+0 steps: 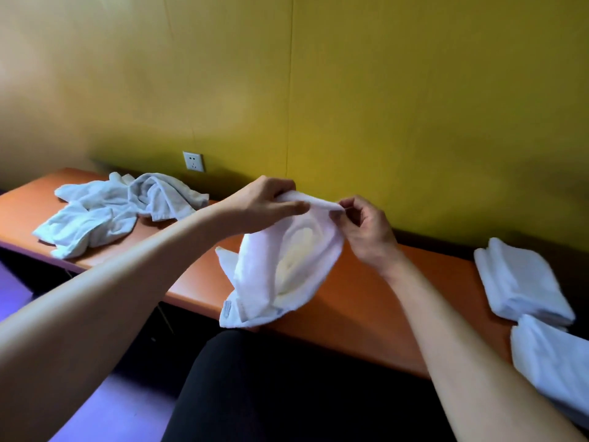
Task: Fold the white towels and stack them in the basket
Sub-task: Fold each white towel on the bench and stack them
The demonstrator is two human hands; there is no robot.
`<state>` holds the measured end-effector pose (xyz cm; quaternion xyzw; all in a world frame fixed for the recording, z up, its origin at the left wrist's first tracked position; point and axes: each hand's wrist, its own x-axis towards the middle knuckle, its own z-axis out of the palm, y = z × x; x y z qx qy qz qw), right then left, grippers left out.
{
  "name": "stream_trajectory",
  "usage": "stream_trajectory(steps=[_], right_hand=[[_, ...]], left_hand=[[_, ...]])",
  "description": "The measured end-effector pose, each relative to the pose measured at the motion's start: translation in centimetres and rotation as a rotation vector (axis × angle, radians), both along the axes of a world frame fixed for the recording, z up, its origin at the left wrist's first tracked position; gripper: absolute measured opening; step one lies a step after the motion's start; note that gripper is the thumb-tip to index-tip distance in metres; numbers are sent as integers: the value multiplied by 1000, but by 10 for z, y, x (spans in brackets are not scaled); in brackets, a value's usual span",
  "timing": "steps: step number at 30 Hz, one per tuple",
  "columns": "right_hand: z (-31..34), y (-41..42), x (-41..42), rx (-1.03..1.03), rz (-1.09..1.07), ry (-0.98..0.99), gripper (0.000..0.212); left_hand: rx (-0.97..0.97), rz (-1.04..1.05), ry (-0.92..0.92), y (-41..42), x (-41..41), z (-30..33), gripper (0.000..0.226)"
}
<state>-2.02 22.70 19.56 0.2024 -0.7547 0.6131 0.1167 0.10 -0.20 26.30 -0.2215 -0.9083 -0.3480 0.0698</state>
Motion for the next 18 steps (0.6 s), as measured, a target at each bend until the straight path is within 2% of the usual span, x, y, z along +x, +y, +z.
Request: stream_trajectory(steps=[2, 3, 6, 8, 10, 13, 16, 18], right_hand=[[13, 11, 8, 70, 129, -77, 11], [20, 17, 12, 170, 204, -120, 14], [38, 37, 25, 640, 333, -281, 21], [45, 50, 26, 891, 239, -303, 29], [54, 65, 24, 1038, 127, -292, 38], [72, 86, 29, 1170, 39, -274, 39], [89, 117, 33, 1294, -48, -263, 31], [96, 145, 38, 1362, -171, -288, 41]], left_hand=[[-22, 14, 52, -3, 1, 11, 29], [-62, 39, 103, -6, 2, 17, 26], [-155, 109, 252, -14, 1, 30, 28], [-178, 146, 321, -17, 3, 33, 30], [-178, 243, 364, -19, 3, 35, 34], [-202, 408, 407, -22, 4, 47, 30], [-210, 522, 434, -30, 3, 60, 26], [-199, 572, 464, -40, 4, 65, 30]])
